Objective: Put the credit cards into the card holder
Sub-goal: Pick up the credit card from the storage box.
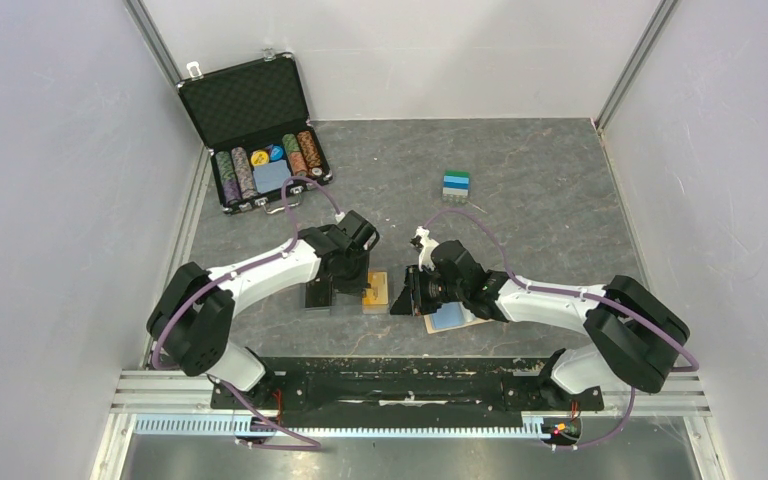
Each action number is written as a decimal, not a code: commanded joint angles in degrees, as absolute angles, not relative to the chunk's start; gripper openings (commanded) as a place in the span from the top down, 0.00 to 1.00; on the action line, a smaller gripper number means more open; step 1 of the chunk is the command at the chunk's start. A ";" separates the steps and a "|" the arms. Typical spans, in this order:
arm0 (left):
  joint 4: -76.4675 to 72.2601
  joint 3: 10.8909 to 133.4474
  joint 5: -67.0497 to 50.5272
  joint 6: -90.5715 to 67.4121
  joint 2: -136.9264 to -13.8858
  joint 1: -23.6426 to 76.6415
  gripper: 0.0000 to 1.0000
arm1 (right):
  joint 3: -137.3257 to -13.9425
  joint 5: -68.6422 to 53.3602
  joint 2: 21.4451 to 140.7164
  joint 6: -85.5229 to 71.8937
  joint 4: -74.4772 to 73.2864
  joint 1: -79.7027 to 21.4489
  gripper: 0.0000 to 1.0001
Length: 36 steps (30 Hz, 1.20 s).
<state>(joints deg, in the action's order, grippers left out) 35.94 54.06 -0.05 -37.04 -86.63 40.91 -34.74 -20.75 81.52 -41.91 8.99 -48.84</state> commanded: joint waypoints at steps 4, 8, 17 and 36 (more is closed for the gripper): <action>35.95 55.19 1.34 -36.50 -84.40 41.22 0.98 | -34.82 -21.07 82.34 -40.96 9.91 -48.64 0.79; 35.33 55.52 0.27 -36.89 -83.17 41.22 0.98 | -34.89 -20.95 82.39 -40.88 9.92 -48.60 0.79; 35.20 56.26 0.33 -37.28 -79.94 41.25 0.98 | -34.83 -21.09 82.54 -40.78 9.83 -48.61 0.79; 31.09 52.26 -0.73 -38.32 -86.32 41.31 0.88 | -34.72 -20.94 82.54 -40.27 9.53 -48.63 0.79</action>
